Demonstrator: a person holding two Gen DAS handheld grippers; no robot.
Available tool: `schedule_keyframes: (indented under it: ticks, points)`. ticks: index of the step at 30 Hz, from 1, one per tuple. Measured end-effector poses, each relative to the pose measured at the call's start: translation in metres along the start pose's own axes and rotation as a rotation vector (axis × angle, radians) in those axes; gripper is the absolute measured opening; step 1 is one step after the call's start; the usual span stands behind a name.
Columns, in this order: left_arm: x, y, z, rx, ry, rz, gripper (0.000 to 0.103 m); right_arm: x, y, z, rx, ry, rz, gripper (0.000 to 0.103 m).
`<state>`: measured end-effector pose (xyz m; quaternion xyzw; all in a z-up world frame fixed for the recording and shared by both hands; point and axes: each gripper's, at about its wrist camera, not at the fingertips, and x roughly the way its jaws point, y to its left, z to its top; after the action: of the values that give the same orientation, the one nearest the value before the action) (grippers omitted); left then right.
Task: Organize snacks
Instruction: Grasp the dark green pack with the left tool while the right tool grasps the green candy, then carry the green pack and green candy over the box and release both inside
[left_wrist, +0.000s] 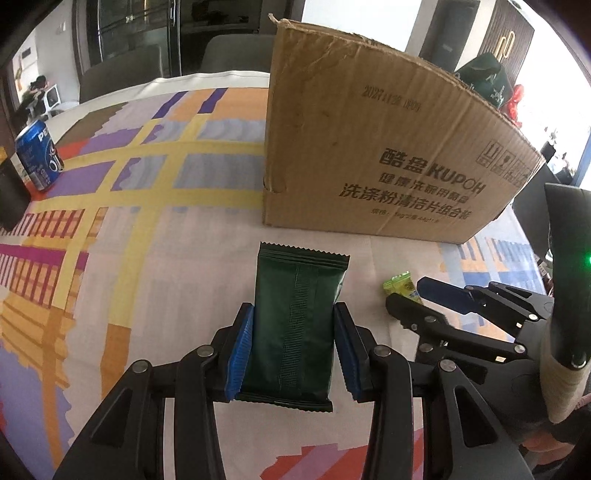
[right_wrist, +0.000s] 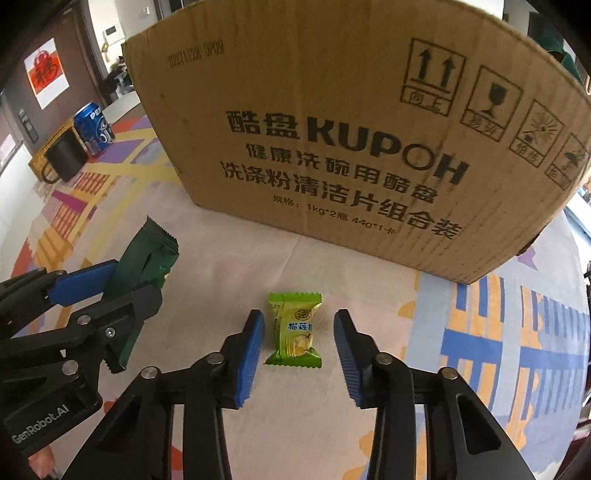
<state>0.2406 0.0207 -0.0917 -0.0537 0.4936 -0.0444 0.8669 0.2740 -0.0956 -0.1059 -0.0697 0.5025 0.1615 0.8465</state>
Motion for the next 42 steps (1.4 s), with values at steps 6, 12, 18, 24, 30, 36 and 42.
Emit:
schedule_keyframes:
  ticks: [6,12,18,24,30,36,42]
  points:
    - [0.0,-0.001,-0.002,0.007,0.002,0.002,0.042,0.003,0.0,-0.002,-0.003,0.005,0.011,0.023]
    - [-0.013,-0.007,-0.004,0.023,-0.022,-0.017,0.042,-0.01,-0.005,-0.008,0.028,-0.02,0.023,0.021]
    - [-0.036,-0.017,-0.004,0.058,-0.072,-0.033,0.042,-0.044,-0.013,-0.015,0.065,-0.089,0.031,0.021]
    - [-0.063,-0.03,0.002,0.094,-0.133,-0.056,0.042,-0.081,-0.018,-0.018,0.097,-0.167,0.021,0.021]
    - [-0.094,-0.042,0.016,0.136,-0.209,-0.074,0.042,-0.119,-0.024,-0.014,0.121,-0.255,0.021,0.021]
    - [-0.11,-0.051,0.036,0.169,-0.258,-0.058,0.042,-0.141,-0.028,-0.002,0.118,-0.319,0.009,0.021]
    - [-0.117,-0.055,0.06,0.178,-0.271,-0.065,0.042,-0.155,-0.032,0.014,0.109,-0.362,-0.006,0.021]
